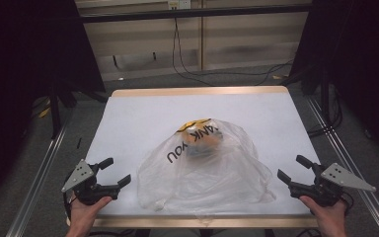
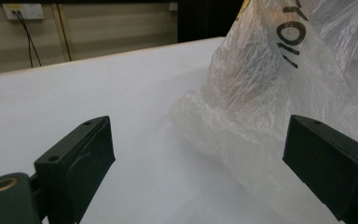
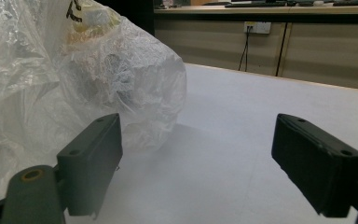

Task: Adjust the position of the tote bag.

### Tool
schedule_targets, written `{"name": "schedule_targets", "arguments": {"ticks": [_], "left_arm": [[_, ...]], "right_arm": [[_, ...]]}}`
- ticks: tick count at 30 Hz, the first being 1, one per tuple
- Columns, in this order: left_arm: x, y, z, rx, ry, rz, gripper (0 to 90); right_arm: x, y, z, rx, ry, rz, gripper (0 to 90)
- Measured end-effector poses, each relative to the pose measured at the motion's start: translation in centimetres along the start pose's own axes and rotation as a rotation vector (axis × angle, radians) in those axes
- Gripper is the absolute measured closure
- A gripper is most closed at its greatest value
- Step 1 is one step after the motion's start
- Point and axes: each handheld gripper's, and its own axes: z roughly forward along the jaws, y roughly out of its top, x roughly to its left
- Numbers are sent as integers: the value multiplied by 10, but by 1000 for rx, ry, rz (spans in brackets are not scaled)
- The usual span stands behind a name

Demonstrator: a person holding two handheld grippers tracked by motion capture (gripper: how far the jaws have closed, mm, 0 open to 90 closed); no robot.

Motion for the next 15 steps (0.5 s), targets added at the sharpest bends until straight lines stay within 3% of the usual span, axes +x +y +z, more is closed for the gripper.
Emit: {"name": "schedule_targets", "arguments": {"ticks": [9,15], "left_arm": [[-8,1,4,20,-20,43,131],[-12,3,6,28,-47,31,197]], "right_arm": [[-2,1,2,38,24,5,217],[-2,2,1,53,32,26,261]]}}
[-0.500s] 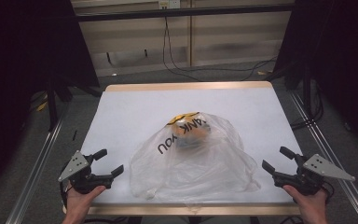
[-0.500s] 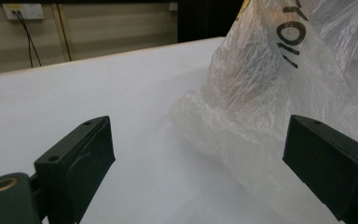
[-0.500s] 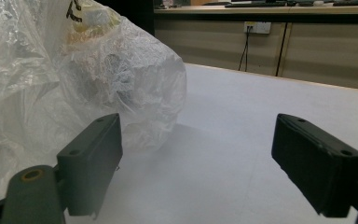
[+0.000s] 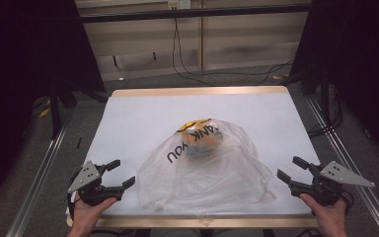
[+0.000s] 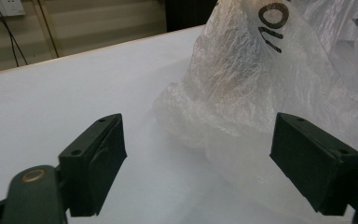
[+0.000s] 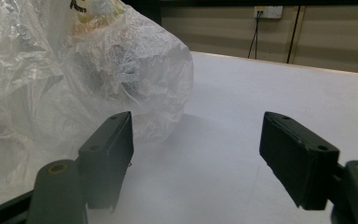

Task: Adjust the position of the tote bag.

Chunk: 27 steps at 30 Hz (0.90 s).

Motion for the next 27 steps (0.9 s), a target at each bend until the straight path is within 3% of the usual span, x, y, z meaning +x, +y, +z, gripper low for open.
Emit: {"name": "schedule_targets", "arguments": {"ticks": [6,10,16,22,23,24,27], "left_arm": [[-5,2,-2,20,-23,32,252],[-7,3,-2,31,-51,20,289],[-14,7,-6,21,-77,17,342],[-27,12,-5,48,-122,48,388],[-29,13,-4,44,-145,52,396],[-31,14,-4,53,-131,63,401],[-37,15,-3,45,-171,59,434]], "right_arm": [[1,4,-3,31,52,9,353],[7,9,-5,56,102,-6,424],[13,14,-12,64,129,-24,491],[18,15,-19,68,160,-27,520],[19,15,-20,70,162,-29,520],[20,14,-21,69,165,-27,520],[23,15,-23,70,183,-30,520]]}}
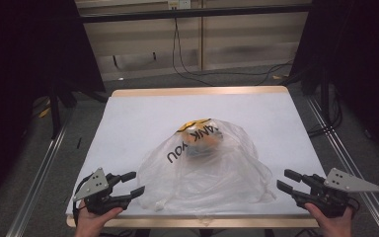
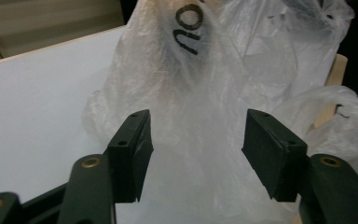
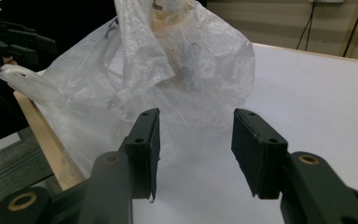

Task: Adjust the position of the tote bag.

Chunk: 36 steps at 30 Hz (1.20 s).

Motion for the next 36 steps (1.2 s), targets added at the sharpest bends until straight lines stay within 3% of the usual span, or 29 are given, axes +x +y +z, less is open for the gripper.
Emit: {"name": "schedule_targets", "arguments": {"ticks": [3,4,6,7,10,17,27,36], "left_arm": [[-6,1,0,0,2,2,449],[-7,1,0,-7,-17,13,462],[-10,3,0,-2,-14,14,488],[-11,3,0,-5,-33,13,488],[-16,5,0,-4,-39,10,495],[-24,11,-2,-16,-56,29,457],[-33,16,5,-15,-125,36,409],[-40,14,21,50,-166,55,345]], "right_arm": [[5,1,0,2,18,-4,528],[7,2,0,2,23,0,541],[13,3,1,15,46,-15,591],[13,3,1,15,46,-15,591],[18,1,-1,21,72,-16,607],[24,0,1,45,101,-28,553],[26,2,21,90,139,-33,562],[28,3,37,123,157,-45,582]]}}
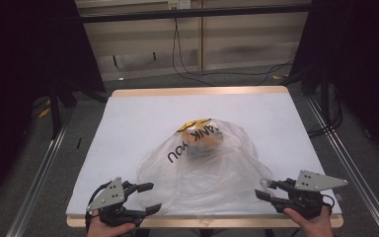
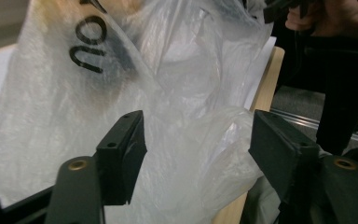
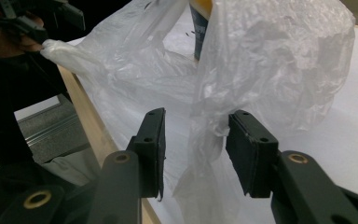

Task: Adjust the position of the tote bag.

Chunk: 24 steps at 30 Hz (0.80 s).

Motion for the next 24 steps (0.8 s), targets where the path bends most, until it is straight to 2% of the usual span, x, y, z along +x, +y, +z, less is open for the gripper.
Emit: {"name": "schedule_targets", "arguments": {"ticks": [3,4,6,7,9,10,13,14,17,18,19,22,24], "left_arm": [[-3,0,6,17,-21,4,328],[-4,1,6,27,-21,18,323],[-6,3,5,13,-27,33,309],[-6,3,5,4,-23,21,302],[-7,3,6,-4,-59,11,280],[-10,4,7,-8,-59,4,279],[-16,4,12,21,-64,43,279],[-16,2,14,38,-66,40,279],[-12,-3,19,77,-51,31,288],[-11,-5,21,75,-58,22,290],[-11,-5,21,92,-60,24,291],[-17,-3,24,81,-84,44,282],[-19,-3,25,92,-84,58,265]], "right_arm": [[-2,-1,1,4,-2,5,631],[-3,-1,1,5,-3,5,646],[-3,-1,1,1,-5,9,671],[-4,-1,0,0,-1,10,682],[-4,-1,-1,-4,-1,12,729],[-5,-1,-1,-4,-2,13,753],[-6,-1,-2,-8,1,14,842],[-6,-1,-3,-10,0,13,855],[-6,-1,-3,-14,9,16,875],[-6,-1,-3,-10,10,18,876],[-6,-1,-3,-9,9,14,877],[-7,0,-2,-8,7,17,878],[-8,-1,-1,-8,6,16,879]]}}
